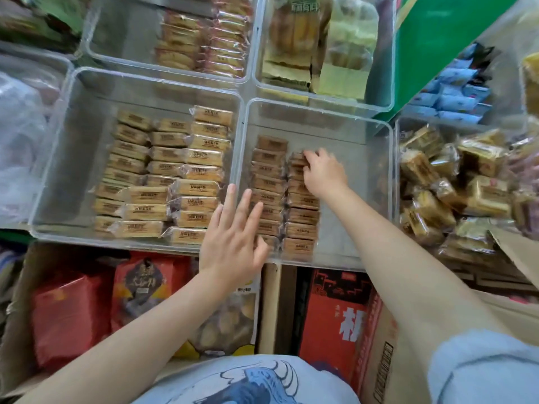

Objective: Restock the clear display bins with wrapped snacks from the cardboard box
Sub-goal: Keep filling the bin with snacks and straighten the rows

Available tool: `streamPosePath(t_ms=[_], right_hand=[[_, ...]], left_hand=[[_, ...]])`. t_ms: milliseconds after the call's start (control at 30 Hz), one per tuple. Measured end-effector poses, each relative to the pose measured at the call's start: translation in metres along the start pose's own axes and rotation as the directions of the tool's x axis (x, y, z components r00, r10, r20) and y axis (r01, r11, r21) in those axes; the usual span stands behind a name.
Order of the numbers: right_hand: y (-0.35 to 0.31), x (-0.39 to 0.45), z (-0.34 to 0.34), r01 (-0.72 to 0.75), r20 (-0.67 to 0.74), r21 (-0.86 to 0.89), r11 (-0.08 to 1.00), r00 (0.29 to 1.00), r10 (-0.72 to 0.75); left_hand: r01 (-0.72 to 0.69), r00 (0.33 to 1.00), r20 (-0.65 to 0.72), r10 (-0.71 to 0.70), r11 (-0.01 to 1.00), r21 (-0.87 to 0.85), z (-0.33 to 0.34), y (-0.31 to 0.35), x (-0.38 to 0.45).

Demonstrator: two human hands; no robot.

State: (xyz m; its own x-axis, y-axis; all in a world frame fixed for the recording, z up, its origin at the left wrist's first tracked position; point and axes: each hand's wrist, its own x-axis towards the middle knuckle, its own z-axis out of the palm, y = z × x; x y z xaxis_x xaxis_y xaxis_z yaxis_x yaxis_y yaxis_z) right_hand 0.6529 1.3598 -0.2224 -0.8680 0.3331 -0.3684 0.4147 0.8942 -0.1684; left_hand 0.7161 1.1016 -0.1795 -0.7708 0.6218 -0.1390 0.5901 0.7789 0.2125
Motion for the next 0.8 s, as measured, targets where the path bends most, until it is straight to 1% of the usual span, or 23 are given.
streamPosePath(t_ms=[67, 133, 200, 367, 433, 500, 600, 667, 733, 800], right_hand=[[0.000, 0.002, 0.003, 0.018, 0.071, 0.009, 1.000, 0.997, -0.019], [-0.002, -0.002, 0.007, 0.075, 0.149, -0.063, 0.995, 0.987, -0.065], [-0.004, -0.009, 0.010, 0.112, 0.207, -0.105, 0.988, 0.974, -0.089], [-0.015, -0.037, -0.003, 0.109, 0.209, -0.214, 0.971, 0.976, -0.064], [-0.021, -0.061, -0.015, 0.100, 0.203, -0.152, 0.983, 0.977, -0.068], [-0.022, -0.095, -0.032, 0.108, 0.194, 0.002, 0.994, 0.975, -0.107], [-0.012, -0.165, -0.069, 0.082, 0.126, 0.254, 0.964, 0.985, -0.117], [0.002, -0.217, -0.093, 0.093, 0.010, 0.319, 0.943, 0.995, -0.102], [0.024, -0.268, -0.110, 0.092, -0.131, 0.358, 0.929, 0.990, -0.048], [0.049, -0.314, -0.122, 0.079, -0.257, 0.398, 0.914, 0.966, 0.028]], left_hand=[[-0.013, 0.999, -0.034, 0.013, 1.000, 0.000, 0.002, 0.000, 0.000], [-0.017, 0.999, -0.046, 0.017, 1.000, 0.008, 0.004, 0.000, 0.000], [-0.011, 0.999, -0.031, 0.012, 0.999, 0.032, 0.005, 0.001, 0.000], [0.014, 0.995, 0.096, -0.023, 0.996, 0.089, -0.004, 0.003, 0.000], [0.022, 0.991, 0.129, -0.031, 0.998, 0.065, -0.005, 0.002, 0.000], [0.028, 0.990, 0.141, -0.029, 1.000, 0.013, -0.008, 0.000, -0.001], [0.022, 0.984, 0.178, -0.022, 1.000, 0.001, -0.018, 0.001, -0.009], [-0.012, 0.983, 0.185, 0.006, 0.999, 0.033, -0.026, 0.016, -0.024], [-0.110, 0.980, 0.167, 0.110, 0.994, -0.011, -0.031, 0.043, -0.047], [-0.232, 0.953, 0.158, 0.258, 0.958, -0.168, -0.035, 0.078, -0.074]])
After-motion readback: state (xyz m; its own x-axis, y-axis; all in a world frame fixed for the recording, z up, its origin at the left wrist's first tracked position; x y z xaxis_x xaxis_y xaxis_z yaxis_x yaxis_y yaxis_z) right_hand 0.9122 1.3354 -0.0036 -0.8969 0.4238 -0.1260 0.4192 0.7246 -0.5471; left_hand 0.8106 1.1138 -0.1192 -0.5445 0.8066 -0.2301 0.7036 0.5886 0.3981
